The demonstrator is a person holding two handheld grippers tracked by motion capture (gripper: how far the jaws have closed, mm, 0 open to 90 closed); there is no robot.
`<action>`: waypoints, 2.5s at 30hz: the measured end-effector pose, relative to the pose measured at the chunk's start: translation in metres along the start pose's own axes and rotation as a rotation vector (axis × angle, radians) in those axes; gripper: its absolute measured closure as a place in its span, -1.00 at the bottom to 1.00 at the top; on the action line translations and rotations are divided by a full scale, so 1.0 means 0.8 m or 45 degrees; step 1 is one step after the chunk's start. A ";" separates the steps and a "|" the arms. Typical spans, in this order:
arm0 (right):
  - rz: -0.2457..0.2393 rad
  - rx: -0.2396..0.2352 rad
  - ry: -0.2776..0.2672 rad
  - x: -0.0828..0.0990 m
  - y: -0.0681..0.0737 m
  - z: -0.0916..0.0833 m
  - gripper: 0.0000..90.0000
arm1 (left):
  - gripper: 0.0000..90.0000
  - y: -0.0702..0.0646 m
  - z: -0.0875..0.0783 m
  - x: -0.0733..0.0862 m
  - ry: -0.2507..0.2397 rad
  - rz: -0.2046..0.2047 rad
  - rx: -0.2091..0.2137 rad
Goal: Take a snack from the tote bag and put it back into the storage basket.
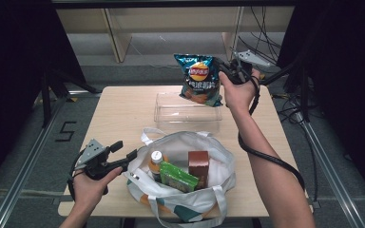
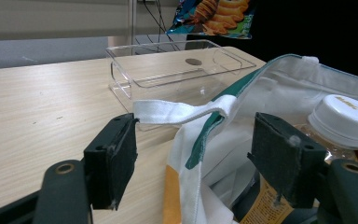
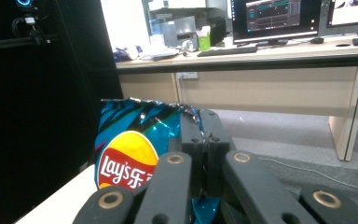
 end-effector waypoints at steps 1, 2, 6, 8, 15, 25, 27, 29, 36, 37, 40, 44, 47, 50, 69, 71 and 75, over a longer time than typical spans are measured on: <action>-0.002 0.002 -0.007 0.001 -0.001 0.001 1.00 | -0.32 0.000 0.001 0.000 -0.004 -0.003 0.007; 0.005 0.003 -0.004 0.001 -0.001 0.001 1.00 | -0.32 -0.001 0.001 0.000 -0.005 -0.003 0.006; -0.023 -0.009 0.004 0.003 -0.004 0.004 1.00 | -0.32 -0.001 0.000 0.000 0.003 0.003 -0.004; 0.009 0.017 0.005 0.007 -0.003 0.007 1.00 | -0.32 0.000 0.000 0.000 0.005 0.005 -0.002; 0.005 0.013 0.012 0.012 -0.004 0.013 1.00 | -0.32 0.000 0.000 0.000 0.005 0.005 -0.003; 0.025 0.028 0.023 0.016 -0.003 0.022 1.00 | -0.32 0.000 0.000 0.001 0.006 0.001 -0.005; 0.030 0.033 0.032 0.018 -0.004 0.023 1.00 | -0.32 0.000 0.000 0.001 0.006 0.003 -0.004; 0.024 0.033 0.042 0.019 -0.005 0.023 1.00 | -0.32 0.000 0.000 0.000 0.005 0.004 -0.003; 0.039 0.040 0.033 0.023 -0.004 0.030 1.00 | -0.32 0.000 0.000 0.001 -0.002 -0.001 0.007; 0.052 0.047 0.036 0.024 -0.003 0.031 1.00 | -0.32 0.000 0.000 0.001 -0.002 0.000 0.008; 0.028 0.038 0.041 0.027 -0.004 0.034 1.00 | -0.32 0.000 0.000 0.000 0.007 0.007 0.001; 0.018 0.036 0.065 0.031 -0.004 0.035 1.00 | -0.32 0.000 0.000 0.001 -0.002 0.001 0.010; 0.036 0.050 0.065 0.033 -0.003 0.039 1.00 | -0.32 0.001 0.000 0.001 -0.002 0.002 0.008; 0.045 0.048 0.067 0.035 -0.003 0.040 1.00 | -0.32 0.001 0.000 0.001 -0.002 0.001 0.007; 0.028 0.043 0.098 0.046 -0.007 0.049 1.00 | -0.32 0.000 -0.001 0.000 0.005 0.012 0.000; 0.052 0.065 0.087 0.047 -0.004 0.051 1.00 | -0.32 0.001 0.000 0.000 -0.002 0.006 0.009; 0.055 0.062 0.095 0.049 -0.005 0.053 1.00 | -0.32 0.001 0.000 0.001 0.000 0.008 0.012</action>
Point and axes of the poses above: each handheld gripper's, and its own axes: z roughly forward along the jaws, x roughly out of its underside, y roughly to its left, the point moved 1 cm from there along z, roughly forward along the jaws, and after that the axes turned 13 degrees about -y, right-handed, at the moved point
